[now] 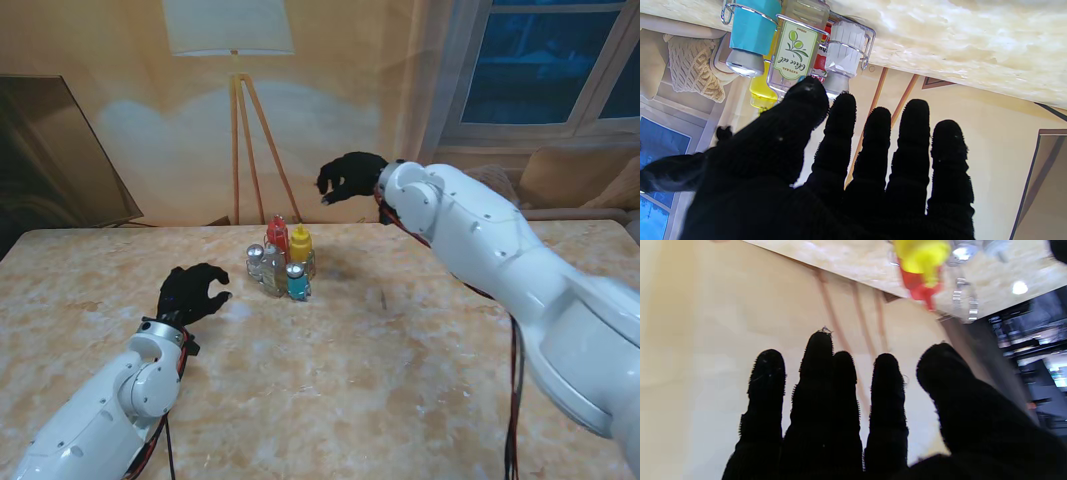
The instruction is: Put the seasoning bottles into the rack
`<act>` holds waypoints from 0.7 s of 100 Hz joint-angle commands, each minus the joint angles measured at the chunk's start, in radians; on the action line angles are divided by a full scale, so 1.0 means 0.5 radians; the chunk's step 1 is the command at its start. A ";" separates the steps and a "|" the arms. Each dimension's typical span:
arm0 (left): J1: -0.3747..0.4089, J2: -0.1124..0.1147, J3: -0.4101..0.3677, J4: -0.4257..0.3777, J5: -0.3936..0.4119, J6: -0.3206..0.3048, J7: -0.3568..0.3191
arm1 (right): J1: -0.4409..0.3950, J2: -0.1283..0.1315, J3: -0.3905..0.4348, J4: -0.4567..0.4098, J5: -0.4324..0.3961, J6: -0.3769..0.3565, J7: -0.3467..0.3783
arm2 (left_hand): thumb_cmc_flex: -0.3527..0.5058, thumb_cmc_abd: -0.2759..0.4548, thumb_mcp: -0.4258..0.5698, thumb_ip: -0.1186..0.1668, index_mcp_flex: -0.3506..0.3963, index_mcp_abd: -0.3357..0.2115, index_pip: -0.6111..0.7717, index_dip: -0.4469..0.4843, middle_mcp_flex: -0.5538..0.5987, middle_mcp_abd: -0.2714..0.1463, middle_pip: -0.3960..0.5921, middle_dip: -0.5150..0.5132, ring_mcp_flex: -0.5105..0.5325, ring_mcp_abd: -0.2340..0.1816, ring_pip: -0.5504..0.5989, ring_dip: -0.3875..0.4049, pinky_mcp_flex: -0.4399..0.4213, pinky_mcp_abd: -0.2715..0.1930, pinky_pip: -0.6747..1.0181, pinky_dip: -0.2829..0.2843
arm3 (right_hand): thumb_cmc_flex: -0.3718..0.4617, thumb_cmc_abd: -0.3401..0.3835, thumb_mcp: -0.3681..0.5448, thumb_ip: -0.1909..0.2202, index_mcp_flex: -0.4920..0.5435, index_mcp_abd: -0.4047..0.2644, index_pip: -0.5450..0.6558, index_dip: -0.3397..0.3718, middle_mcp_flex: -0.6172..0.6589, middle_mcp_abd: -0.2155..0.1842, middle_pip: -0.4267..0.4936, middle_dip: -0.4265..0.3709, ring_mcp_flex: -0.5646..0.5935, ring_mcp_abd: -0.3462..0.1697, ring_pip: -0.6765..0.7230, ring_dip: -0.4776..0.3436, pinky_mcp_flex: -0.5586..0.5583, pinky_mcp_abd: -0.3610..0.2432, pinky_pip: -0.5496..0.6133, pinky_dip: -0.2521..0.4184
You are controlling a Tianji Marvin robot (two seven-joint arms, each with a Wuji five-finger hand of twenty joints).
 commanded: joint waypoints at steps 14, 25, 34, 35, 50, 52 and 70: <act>0.013 -0.004 0.022 -0.031 -0.004 0.009 -0.053 | -0.495 0.449 0.484 -0.825 -0.238 0.037 0.174 | -0.006 0.003 0.035 -0.037 -0.023 -0.018 0.026 -0.011 -0.030 -0.014 0.014 0.009 -0.018 -0.015 -0.002 0.005 -0.016 -0.009 0.004 0.024 | 0.009 0.084 -0.108 0.030 0.064 -0.021 0.000 -0.032 0.106 -0.008 -0.142 -0.104 0.003 0.004 -0.097 -0.104 -0.014 -0.032 -0.052 -0.057; 0.012 -0.004 0.038 -0.042 -0.012 0.018 -0.073 | -0.725 0.526 0.735 -1.055 -0.365 0.036 0.219 | -0.004 0.004 0.034 -0.036 -0.023 -0.013 0.024 -0.011 -0.028 -0.012 0.015 0.010 -0.017 -0.014 -0.001 0.005 -0.017 -0.008 0.003 0.024 | 0.024 0.082 -0.129 0.028 0.078 -0.032 0.017 -0.035 0.124 -0.008 -0.152 -0.111 0.012 0.007 -0.096 -0.109 -0.015 -0.036 -0.052 -0.065; 0.004 -0.004 0.054 -0.054 -0.019 0.029 -0.094 | -0.882 0.559 0.887 -1.186 -0.430 0.020 0.231 | -0.008 0.007 0.034 -0.035 -0.025 -0.016 0.020 -0.012 -0.029 -0.015 0.014 0.010 -0.017 -0.014 -0.002 0.005 -0.017 -0.009 0.003 0.024 | 0.037 0.086 -0.143 0.027 0.081 -0.035 0.032 -0.040 0.134 -0.005 -0.157 -0.113 0.019 0.005 -0.091 -0.111 -0.014 -0.034 -0.051 -0.072; 0.004 -0.004 0.055 -0.055 -0.019 0.030 -0.096 | -0.897 0.561 0.901 -1.197 -0.436 0.018 0.231 | -0.006 0.006 0.035 -0.034 -0.025 -0.015 0.020 -0.012 -0.030 -0.013 0.014 0.009 -0.017 -0.015 -0.002 0.005 -0.016 -0.008 0.003 0.024 | 0.036 0.085 -0.145 0.026 0.081 -0.037 0.034 -0.040 0.134 -0.005 -0.157 -0.113 0.019 0.005 -0.091 -0.111 -0.014 -0.034 -0.051 -0.072; 0.000 -0.007 0.073 -0.073 -0.038 0.043 -0.117 | -1.101 0.589 1.071 -1.338 -0.535 -0.022 0.202 | -0.010 0.015 0.039 -0.031 -0.034 -0.010 0.006 -0.017 -0.031 -0.011 0.013 0.009 -0.019 -0.013 -0.003 0.005 -0.018 -0.008 0.001 0.023 | 0.049 0.097 -0.163 0.026 0.084 -0.044 0.062 -0.046 0.148 -0.014 -0.154 -0.109 0.026 0.003 -0.084 -0.110 -0.014 -0.042 -0.051 -0.081; 0.000 -0.007 0.075 -0.076 -0.040 0.043 -0.120 | -1.126 0.592 1.090 -1.353 -0.548 -0.026 0.194 | -0.010 0.016 0.040 -0.030 -0.034 -0.009 0.004 -0.018 -0.030 -0.011 0.013 0.009 -0.019 -0.012 -0.003 0.005 -0.018 -0.008 0.001 0.023 | 0.050 0.098 -0.165 0.025 0.085 -0.044 0.065 -0.047 0.151 -0.013 -0.152 -0.108 0.027 0.002 -0.083 -0.110 -0.013 -0.044 -0.052 -0.083; 0.004 -0.009 0.085 -0.097 -0.052 0.047 -0.135 | -1.367 0.598 1.244 -1.492 -0.606 -0.021 0.108 | -0.017 0.024 0.052 -0.023 -0.038 -0.004 -0.022 -0.030 -0.031 -0.011 0.013 0.009 -0.018 -0.015 -0.003 0.004 -0.017 -0.011 0.000 0.022 | 0.074 0.115 -0.192 0.023 0.100 -0.045 0.099 -0.065 0.169 -0.007 -0.145 -0.105 0.036 0.004 -0.076 -0.111 -0.011 -0.047 -0.055 -0.096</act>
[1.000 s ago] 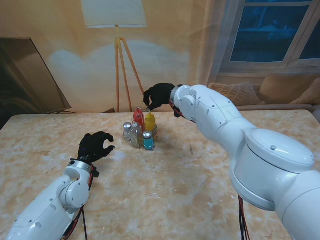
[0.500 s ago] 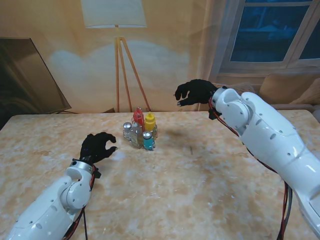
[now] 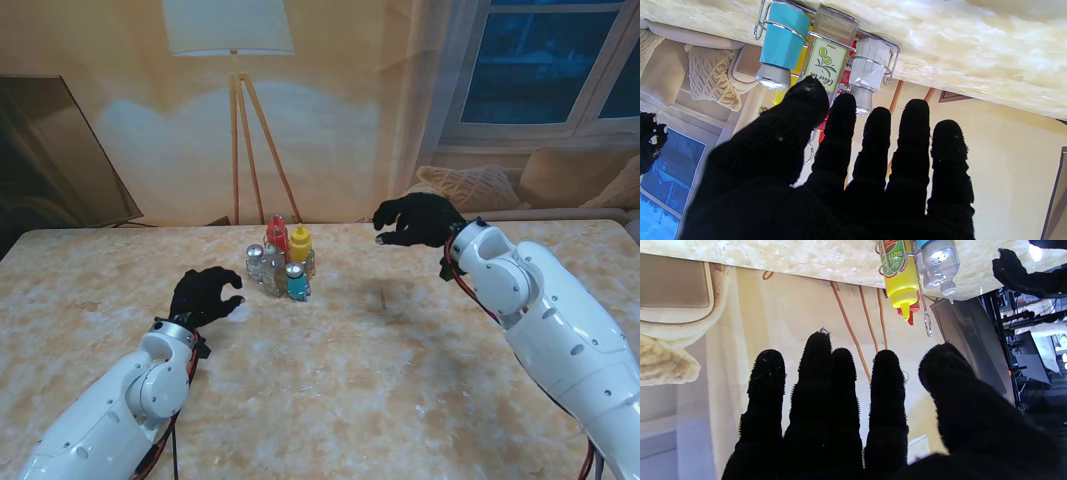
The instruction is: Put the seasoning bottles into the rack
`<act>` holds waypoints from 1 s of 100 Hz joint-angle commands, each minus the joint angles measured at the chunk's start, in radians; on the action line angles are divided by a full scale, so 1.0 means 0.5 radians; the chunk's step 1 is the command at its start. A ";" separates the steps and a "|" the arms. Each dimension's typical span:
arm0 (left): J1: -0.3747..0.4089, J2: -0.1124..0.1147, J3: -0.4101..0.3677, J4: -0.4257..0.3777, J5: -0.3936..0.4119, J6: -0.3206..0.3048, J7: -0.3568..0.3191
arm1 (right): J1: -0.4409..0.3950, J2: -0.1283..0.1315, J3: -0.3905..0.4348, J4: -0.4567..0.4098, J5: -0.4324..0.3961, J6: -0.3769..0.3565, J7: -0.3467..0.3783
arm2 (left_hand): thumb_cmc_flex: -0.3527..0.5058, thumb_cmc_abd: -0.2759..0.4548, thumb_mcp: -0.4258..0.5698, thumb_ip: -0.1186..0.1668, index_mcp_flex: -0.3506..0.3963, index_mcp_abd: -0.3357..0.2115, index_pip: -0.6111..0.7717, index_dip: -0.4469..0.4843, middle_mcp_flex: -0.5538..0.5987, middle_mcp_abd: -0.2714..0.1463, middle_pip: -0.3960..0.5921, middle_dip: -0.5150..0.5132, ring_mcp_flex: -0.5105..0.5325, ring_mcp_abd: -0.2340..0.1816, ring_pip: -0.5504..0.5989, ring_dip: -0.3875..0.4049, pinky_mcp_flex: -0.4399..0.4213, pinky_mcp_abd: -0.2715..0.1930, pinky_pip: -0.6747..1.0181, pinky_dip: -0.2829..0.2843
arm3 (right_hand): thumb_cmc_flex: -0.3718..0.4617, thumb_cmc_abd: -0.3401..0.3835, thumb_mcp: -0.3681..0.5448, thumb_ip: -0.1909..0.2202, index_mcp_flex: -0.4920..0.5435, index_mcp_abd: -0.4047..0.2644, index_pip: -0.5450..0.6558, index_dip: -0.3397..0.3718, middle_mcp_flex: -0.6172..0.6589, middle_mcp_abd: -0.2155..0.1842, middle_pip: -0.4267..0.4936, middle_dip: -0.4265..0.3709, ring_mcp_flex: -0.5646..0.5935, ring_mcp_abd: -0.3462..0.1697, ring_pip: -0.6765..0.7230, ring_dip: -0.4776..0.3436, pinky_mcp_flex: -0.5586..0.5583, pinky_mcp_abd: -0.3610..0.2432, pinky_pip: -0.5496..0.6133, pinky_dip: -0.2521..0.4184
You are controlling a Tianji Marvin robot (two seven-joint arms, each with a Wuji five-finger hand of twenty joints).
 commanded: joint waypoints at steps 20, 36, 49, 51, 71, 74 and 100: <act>0.006 -0.012 0.014 -0.031 -0.021 0.002 -0.040 | -0.295 0.006 0.088 -0.086 -0.047 -0.027 -0.138 | -0.030 0.037 0.061 -0.017 -0.043 -0.002 -0.053 -0.037 -0.030 -0.012 0.014 0.009 -0.020 -0.014 -0.005 0.003 -0.020 -0.007 -0.004 0.020 | 0.073 0.088 -0.078 0.024 0.015 -0.065 0.064 -0.056 0.075 -0.025 -0.007 -0.053 0.028 -0.010 0.002 -0.041 -0.010 -0.047 -0.018 -0.047; 0.002 -0.014 0.023 -0.030 -0.031 0.000 -0.044 | -0.399 -0.002 0.112 -0.088 -0.072 -0.020 -0.235 | -0.037 0.058 0.067 -0.011 -0.054 0.004 -0.080 -0.043 -0.030 -0.010 0.012 0.008 -0.023 -0.011 -0.008 0.002 -0.022 -0.007 -0.006 0.019 | 0.128 0.121 -0.154 0.034 0.012 -0.087 0.145 -0.110 0.092 -0.028 -0.007 -0.055 0.034 -0.012 0.007 -0.046 -0.013 -0.054 -0.015 -0.070; 0.014 -0.014 0.029 -0.051 -0.035 0.005 -0.050 | -0.458 -0.014 0.109 -0.075 -0.064 -0.005 -0.313 | -0.052 0.108 0.064 0.009 -0.061 0.018 -0.146 -0.074 -0.029 -0.010 0.000 -0.002 -0.026 -0.009 -0.030 -0.015 -0.026 -0.006 -0.012 0.015 | 0.172 0.163 -0.194 0.040 0.018 -0.107 0.202 -0.150 0.119 -0.031 -0.017 -0.069 0.037 -0.010 -0.006 -0.065 -0.015 -0.063 -0.015 -0.091; 0.015 -0.014 0.029 -0.053 -0.035 0.006 -0.051 | -0.465 -0.017 0.108 -0.072 -0.060 -0.003 -0.325 | -0.055 0.114 0.062 0.016 -0.057 0.015 -0.164 -0.081 -0.027 -0.012 -0.006 -0.007 -0.024 -0.008 -0.040 -0.025 -0.025 -0.006 -0.014 0.014 | 0.177 0.169 -0.198 0.041 0.016 -0.112 0.206 -0.154 0.119 -0.028 -0.018 -0.070 0.037 -0.010 -0.007 -0.067 -0.017 -0.064 -0.016 -0.093; 0.022 -0.017 0.041 -0.070 -0.052 0.015 -0.061 | -0.515 -0.030 0.097 -0.038 -0.022 0.014 -0.385 | -0.062 0.184 0.027 0.049 -0.054 0.032 -0.254 -0.104 -0.016 0.002 -0.053 -0.060 -0.025 -0.010 -0.116 -0.104 -0.026 -0.017 -0.048 -0.013 | 0.325 0.352 -0.409 0.087 0.033 -0.117 0.260 -0.216 0.142 -0.028 -0.043 -0.095 0.027 0.010 -0.019 -0.106 -0.037 -0.057 -0.005 -0.132; 0.022 -0.018 0.042 -0.071 -0.054 0.016 -0.063 | -0.520 -0.034 0.095 -0.028 -0.015 0.017 -0.402 | -0.063 0.185 0.025 0.052 -0.051 0.032 -0.261 -0.106 -0.016 0.004 -0.060 -0.068 -0.024 -0.010 -0.126 -0.115 -0.026 -0.018 -0.054 -0.018 | 0.338 0.359 -0.431 0.093 0.040 -0.118 0.264 -0.218 0.148 -0.028 -0.043 -0.096 0.030 0.009 -0.018 -0.109 -0.039 -0.056 -0.004 -0.136; 0.024 -0.020 0.050 -0.073 -0.069 0.017 -0.069 | -0.511 -0.043 0.088 0.030 0.030 -0.021 -0.427 | -0.087 0.235 0.023 0.094 -0.046 0.052 -0.347 -0.131 -0.021 0.015 -0.114 -0.157 -0.034 -0.009 -0.214 -0.240 -0.029 -0.032 -0.112 -0.101 | 0.343 0.367 -0.466 0.103 0.055 -0.096 0.266 -0.220 0.149 -0.009 -0.040 -0.093 0.027 0.025 -0.005 -0.106 -0.058 -0.048 0.007 -0.139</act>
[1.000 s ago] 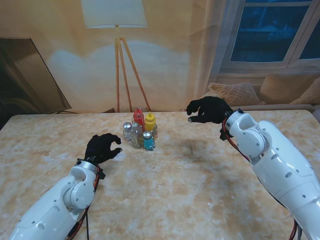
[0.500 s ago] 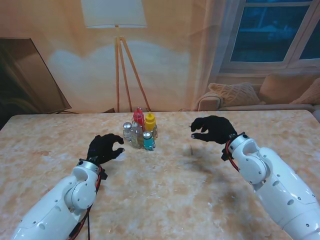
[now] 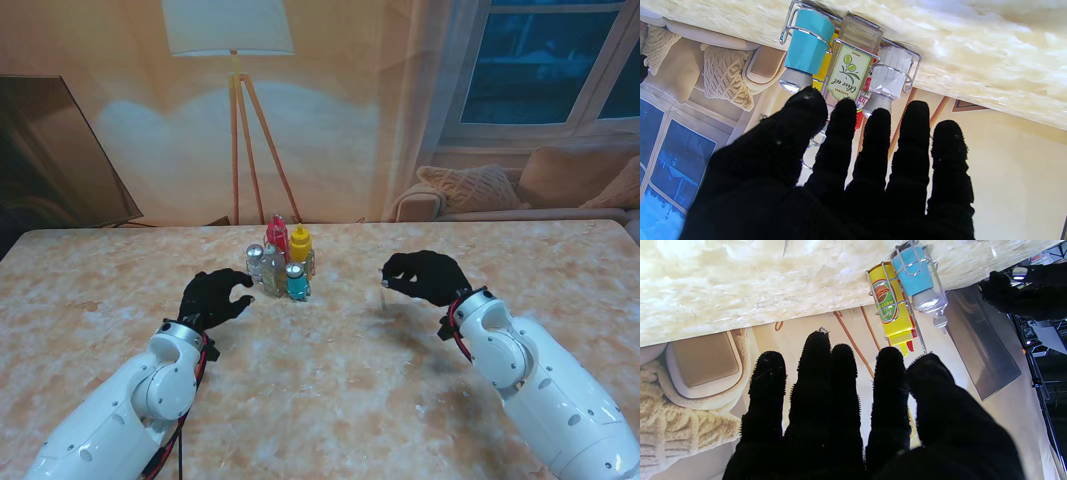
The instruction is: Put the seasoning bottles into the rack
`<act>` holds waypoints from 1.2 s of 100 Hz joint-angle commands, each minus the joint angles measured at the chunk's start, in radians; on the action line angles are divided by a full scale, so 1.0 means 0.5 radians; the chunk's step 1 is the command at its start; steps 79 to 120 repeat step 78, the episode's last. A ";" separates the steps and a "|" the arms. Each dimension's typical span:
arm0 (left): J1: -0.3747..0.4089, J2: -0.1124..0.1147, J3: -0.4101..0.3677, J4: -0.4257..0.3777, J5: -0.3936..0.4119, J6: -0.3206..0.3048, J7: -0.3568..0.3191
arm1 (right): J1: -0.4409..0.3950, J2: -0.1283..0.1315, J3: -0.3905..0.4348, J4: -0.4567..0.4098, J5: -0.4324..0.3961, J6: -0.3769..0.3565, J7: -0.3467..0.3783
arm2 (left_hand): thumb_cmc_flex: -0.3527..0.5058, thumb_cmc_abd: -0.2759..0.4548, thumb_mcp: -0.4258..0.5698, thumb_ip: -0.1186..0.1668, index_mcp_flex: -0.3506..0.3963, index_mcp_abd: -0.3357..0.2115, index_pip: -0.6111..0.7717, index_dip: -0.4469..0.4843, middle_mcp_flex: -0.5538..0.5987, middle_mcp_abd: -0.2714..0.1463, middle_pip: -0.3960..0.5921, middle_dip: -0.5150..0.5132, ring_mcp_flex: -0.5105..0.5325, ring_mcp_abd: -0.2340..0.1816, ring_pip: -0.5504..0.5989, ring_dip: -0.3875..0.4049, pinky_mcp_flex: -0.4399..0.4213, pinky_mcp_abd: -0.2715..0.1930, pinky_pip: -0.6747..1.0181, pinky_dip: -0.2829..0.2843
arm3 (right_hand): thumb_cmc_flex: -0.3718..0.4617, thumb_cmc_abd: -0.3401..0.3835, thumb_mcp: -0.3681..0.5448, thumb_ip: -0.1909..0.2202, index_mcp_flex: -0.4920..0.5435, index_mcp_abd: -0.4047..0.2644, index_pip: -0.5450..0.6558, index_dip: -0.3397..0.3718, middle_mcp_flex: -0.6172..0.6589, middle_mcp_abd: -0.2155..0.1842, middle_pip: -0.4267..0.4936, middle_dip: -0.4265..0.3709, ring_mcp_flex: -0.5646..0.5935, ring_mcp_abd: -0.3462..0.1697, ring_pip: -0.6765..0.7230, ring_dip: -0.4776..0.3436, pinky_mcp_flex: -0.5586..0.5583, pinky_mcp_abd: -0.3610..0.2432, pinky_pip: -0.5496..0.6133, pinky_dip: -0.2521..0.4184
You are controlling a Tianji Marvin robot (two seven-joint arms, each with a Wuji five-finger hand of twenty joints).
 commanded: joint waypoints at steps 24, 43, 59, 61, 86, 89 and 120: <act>-0.009 -0.014 0.013 0.007 -0.021 0.007 -0.025 | -0.050 -0.017 0.023 -0.011 0.009 0.011 0.020 | -0.063 0.088 0.025 0.096 -0.025 0.041 -0.112 -0.066 -0.031 0.023 -0.070 -0.067 -0.041 -0.004 -0.074 -0.113 -0.038 -0.028 -0.053 -0.096 | 0.030 0.069 -0.047 0.060 -0.001 -0.022 0.021 -0.006 0.010 -0.007 0.005 -0.029 -0.009 0.013 0.015 -0.017 -0.052 -0.021 0.021 -0.041; -0.021 -0.014 0.024 0.017 -0.026 0.011 -0.031 | -0.055 -0.015 0.024 -0.017 0.010 0.019 0.035 | -0.069 0.094 0.022 0.105 -0.023 0.038 -0.120 -0.075 -0.035 0.016 -0.065 -0.069 -0.047 -0.005 -0.068 -0.118 -0.044 -0.028 -0.050 -0.107 | 0.031 0.073 -0.059 0.065 -0.006 -0.021 0.018 0.002 0.001 -0.005 0.016 -0.019 -0.018 0.016 0.022 -0.009 -0.060 -0.022 0.024 -0.042; -0.016 -0.013 0.022 0.016 -0.020 0.001 -0.027 | -0.053 -0.013 0.021 -0.016 0.007 0.014 0.041 | -0.064 0.097 0.012 0.097 -0.025 0.038 -0.113 -0.067 -0.038 0.013 -0.060 -0.068 -0.051 -0.008 -0.065 -0.120 -0.045 -0.028 -0.046 -0.112 | 0.035 0.076 -0.069 0.070 -0.010 -0.023 0.013 0.009 -0.004 -0.008 0.022 -0.011 -0.020 0.016 0.028 -0.002 -0.064 -0.019 0.025 -0.044; -0.015 -0.013 0.021 0.016 -0.020 0.001 -0.027 | -0.053 -0.013 0.020 -0.016 0.008 0.014 0.041 | -0.064 0.097 0.012 0.097 -0.026 0.039 -0.113 -0.067 -0.038 0.015 -0.060 -0.068 -0.052 -0.005 -0.065 -0.120 -0.045 -0.029 -0.046 -0.113 | 0.037 0.076 -0.070 0.070 -0.010 -0.022 0.014 0.010 -0.006 -0.005 0.023 -0.010 -0.020 0.018 0.029 -0.001 -0.066 -0.017 0.025 -0.044; -0.008 -0.013 0.016 0.013 -0.025 -0.008 -0.027 | -0.064 -0.011 0.020 -0.031 0.000 0.011 0.044 | -0.058 0.095 0.003 0.090 -0.025 0.035 -0.105 -0.058 -0.037 0.011 -0.057 -0.066 -0.052 -0.006 -0.060 -0.119 -0.048 -0.030 -0.046 -0.119 | 0.037 0.080 -0.079 0.072 -0.017 -0.021 0.007 0.012 -0.010 -0.008 0.028 -0.004 -0.022 0.015 0.033 0.005 -0.068 -0.011 0.029 -0.043; -0.008 -0.013 0.016 0.013 -0.025 -0.008 -0.027 | -0.064 -0.011 0.020 -0.031 0.000 0.011 0.044 | -0.058 0.095 0.003 0.090 -0.025 0.035 -0.105 -0.058 -0.037 0.011 -0.057 -0.066 -0.052 -0.006 -0.060 -0.119 -0.048 -0.030 -0.046 -0.119 | 0.037 0.080 -0.079 0.072 -0.017 -0.021 0.007 0.012 -0.010 -0.008 0.028 -0.004 -0.022 0.015 0.033 0.005 -0.068 -0.011 0.029 -0.043; -0.008 -0.013 0.016 0.013 -0.025 -0.008 -0.027 | -0.064 -0.011 0.020 -0.031 0.000 0.011 0.044 | -0.058 0.095 0.003 0.090 -0.025 0.035 -0.105 -0.058 -0.037 0.011 -0.057 -0.066 -0.052 -0.006 -0.060 -0.119 -0.048 -0.030 -0.046 -0.119 | 0.037 0.080 -0.079 0.072 -0.017 -0.021 0.007 0.012 -0.010 -0.008 0.028 -0.004 -0.022 0.015 0.033 0.005 -0.068 -0.011 0.029 -0.043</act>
